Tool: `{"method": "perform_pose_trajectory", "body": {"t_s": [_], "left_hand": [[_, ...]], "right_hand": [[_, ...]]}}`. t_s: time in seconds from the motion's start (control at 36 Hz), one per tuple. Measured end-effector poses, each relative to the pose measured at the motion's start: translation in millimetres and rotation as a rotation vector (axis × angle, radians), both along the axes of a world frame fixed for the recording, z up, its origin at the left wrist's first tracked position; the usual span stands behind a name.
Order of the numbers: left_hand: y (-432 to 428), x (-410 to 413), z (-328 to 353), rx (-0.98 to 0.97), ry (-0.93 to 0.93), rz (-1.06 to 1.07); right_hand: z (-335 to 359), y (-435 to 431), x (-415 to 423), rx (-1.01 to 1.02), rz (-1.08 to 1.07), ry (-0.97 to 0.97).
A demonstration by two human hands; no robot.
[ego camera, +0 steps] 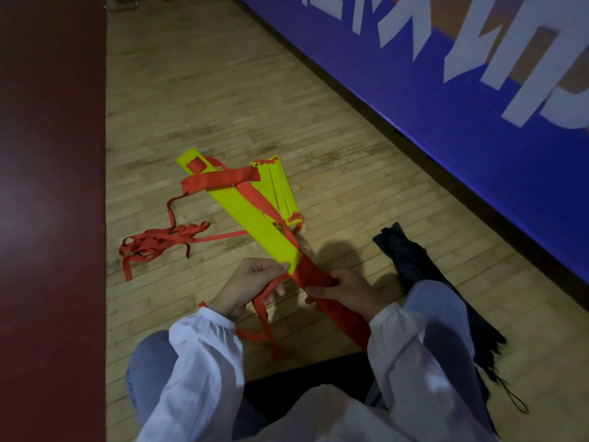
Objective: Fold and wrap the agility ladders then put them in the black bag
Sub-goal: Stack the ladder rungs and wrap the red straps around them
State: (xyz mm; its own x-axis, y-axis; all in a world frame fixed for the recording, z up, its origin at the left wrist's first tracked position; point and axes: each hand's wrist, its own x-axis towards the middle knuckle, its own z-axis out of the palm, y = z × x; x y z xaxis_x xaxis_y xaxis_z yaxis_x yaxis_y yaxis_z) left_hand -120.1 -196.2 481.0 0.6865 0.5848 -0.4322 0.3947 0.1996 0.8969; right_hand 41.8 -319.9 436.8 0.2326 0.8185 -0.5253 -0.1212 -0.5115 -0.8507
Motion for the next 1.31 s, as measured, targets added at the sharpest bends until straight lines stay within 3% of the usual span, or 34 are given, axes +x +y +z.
{"method": "perform_pose_trajectory", "body": {"t_s": [0.17, 0.31, 0.5, 0.78, 0.86, 1.03, 1.31], "left_hand": [[1, 6, 16, -0.191, 0.1, -0.036], [7, 11, 18, -0.169, 0.202, -0.035], [6, 21, 7, -0.172, 0.161, 0.184], [4, 26, -1, -0.157, 0.201, 0.262], [6, 24, -3, -0.142, 0.193, 0.259], [3, 12, -3, -0.096, 0.134, 0.206], [2, 8, 2, -0.114, 0.085, 0.139]], "right_hand": [[4, -1, 0, 0.035, -0.061, -0.114], [5, -2, -6, 0.071, -0.117, -0.17], [-4, 4, -12, 0.037, -0.157, -0.416], [-1, 4, -21, -0.015, -0.106, -0.722], [-5, 5, -20, -0.015, -0.059, -0.701], [-1, 5, -12, -0.011, 0.016, -0.366], [10, 4, -8, 0.0, 0.044, -0.098]]}}
